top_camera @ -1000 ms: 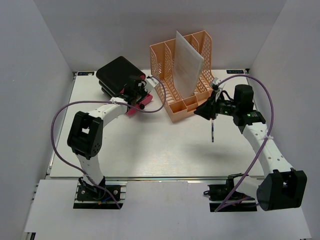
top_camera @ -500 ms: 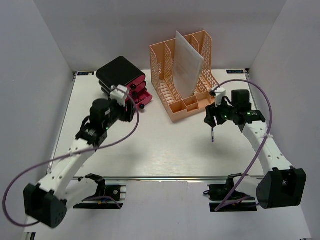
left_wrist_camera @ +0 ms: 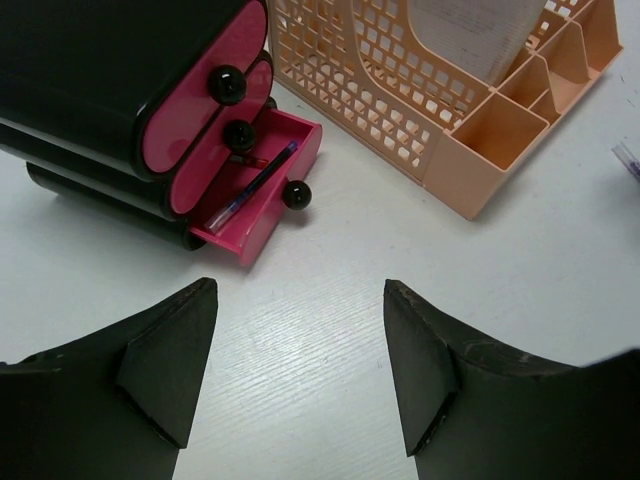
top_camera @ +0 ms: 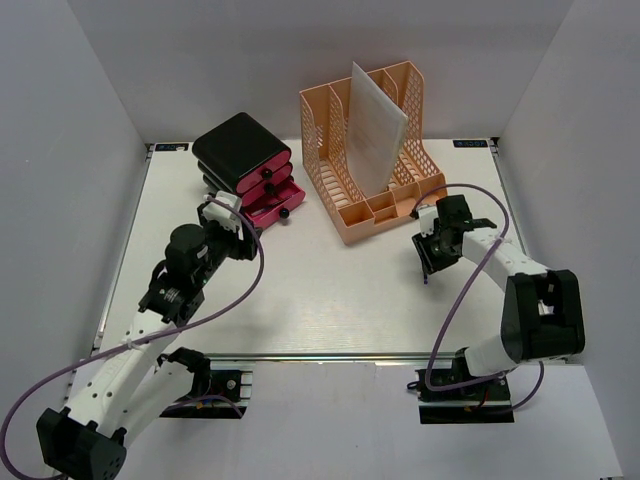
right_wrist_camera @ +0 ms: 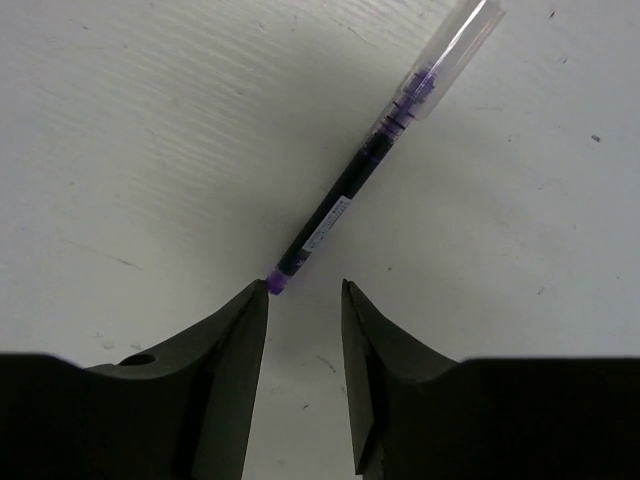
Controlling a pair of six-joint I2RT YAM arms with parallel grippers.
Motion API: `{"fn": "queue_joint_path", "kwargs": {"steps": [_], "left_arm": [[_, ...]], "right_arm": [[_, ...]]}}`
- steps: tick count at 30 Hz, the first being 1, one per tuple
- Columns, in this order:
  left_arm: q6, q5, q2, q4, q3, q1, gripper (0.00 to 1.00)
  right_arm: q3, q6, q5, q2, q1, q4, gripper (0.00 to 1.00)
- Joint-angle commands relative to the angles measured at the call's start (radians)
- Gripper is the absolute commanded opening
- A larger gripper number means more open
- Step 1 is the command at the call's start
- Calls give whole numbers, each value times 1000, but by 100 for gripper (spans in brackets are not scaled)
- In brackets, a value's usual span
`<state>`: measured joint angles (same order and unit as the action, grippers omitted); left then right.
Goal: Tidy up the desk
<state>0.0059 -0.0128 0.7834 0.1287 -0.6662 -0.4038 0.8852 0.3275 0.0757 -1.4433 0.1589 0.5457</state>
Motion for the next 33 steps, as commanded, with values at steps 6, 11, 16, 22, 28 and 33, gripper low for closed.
{"fn": "queue_joint_path", "kwargs": {"steps": [6,11,16,22,28,33], "left_arm": [[-7,22,-27,2,-15,2,77],[-7,30,-32,-1,-12,2,77],[22,37,-30,0,-9,2,77],[23,42,-29,-1,-7,2,77],[23,50,-30,-3,-6,2,77],[23,56,-33,0,-4,2,77]], "right_arm": [[8,-54,-65,-89,5,-108,39],[32,-88,-54,-149,5,-153,38],[47,-122,-60,-186,8,-197,38],[49,-131,-123,-223,4,-230,34],[6,-113,-136,-238,4,-214,10],[-12,-53,-117,-203,1,-167,0]]}}
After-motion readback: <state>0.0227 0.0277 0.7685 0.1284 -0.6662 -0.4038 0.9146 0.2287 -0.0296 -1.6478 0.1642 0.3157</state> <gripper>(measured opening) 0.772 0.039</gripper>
